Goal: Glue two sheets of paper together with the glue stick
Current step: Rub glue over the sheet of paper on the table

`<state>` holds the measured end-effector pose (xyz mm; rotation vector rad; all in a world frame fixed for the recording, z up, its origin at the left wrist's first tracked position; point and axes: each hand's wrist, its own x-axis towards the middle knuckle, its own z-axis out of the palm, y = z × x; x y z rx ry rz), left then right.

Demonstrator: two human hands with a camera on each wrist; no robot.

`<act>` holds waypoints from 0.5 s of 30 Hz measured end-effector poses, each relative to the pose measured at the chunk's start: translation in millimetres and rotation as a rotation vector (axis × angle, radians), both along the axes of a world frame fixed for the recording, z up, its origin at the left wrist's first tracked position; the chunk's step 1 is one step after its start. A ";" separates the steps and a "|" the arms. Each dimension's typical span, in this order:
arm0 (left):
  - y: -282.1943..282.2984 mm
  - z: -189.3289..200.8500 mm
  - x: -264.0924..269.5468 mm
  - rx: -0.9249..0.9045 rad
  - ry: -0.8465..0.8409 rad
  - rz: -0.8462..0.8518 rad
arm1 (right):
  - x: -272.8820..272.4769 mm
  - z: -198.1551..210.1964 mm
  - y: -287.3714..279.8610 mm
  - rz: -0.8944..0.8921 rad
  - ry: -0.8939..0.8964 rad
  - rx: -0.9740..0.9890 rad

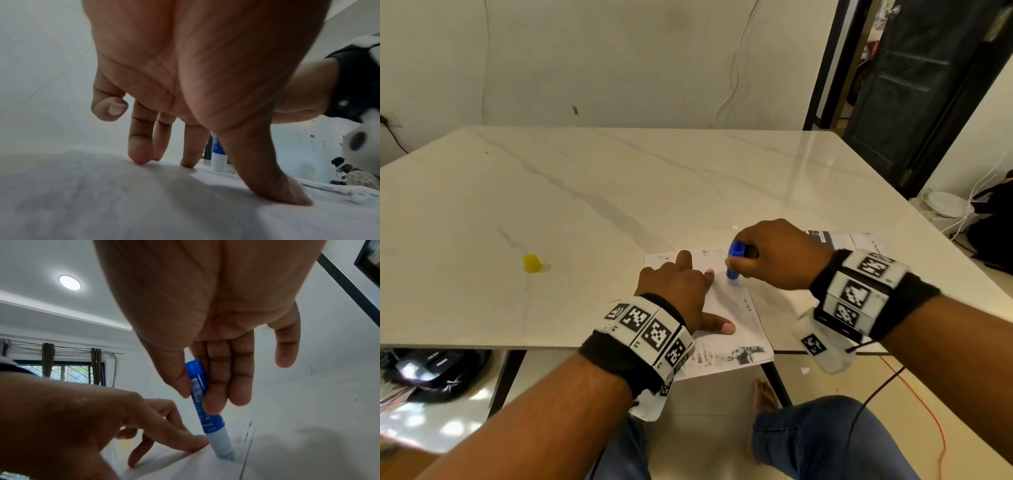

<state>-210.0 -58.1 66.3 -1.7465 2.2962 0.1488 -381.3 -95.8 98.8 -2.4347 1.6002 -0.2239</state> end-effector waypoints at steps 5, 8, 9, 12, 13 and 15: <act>-0.5 -2.6 -0.9 0.014 0.022 0.023 | -15.8 7.3 38.9 0.035 -0.017 0.068; -1.5 -3.3 -2.1 0.008 0.022 0.028 | -20.1 8.4 46.4 0.049 0.002 0.122; -1.8 -3.6 -2.4 0.006 0.021 0.030 | -19.4 8.6 45.3 0.048 0.006 0.130; -0.8 -5.1 -5.3 -0.002 0.010 0.040 | -15.1 8.3 34.0 0.026 -0.033 0.105; -0.1 -6.0 -6.5 -0.003 0.009 0.047 | -13.8 7.8 29.4 0.018 -0.051 0.085; 0.0 -6.6 -7.5 -0.005 0.010 0.058 | -11.0 7.7 22.7 0.008 -0.067 0.054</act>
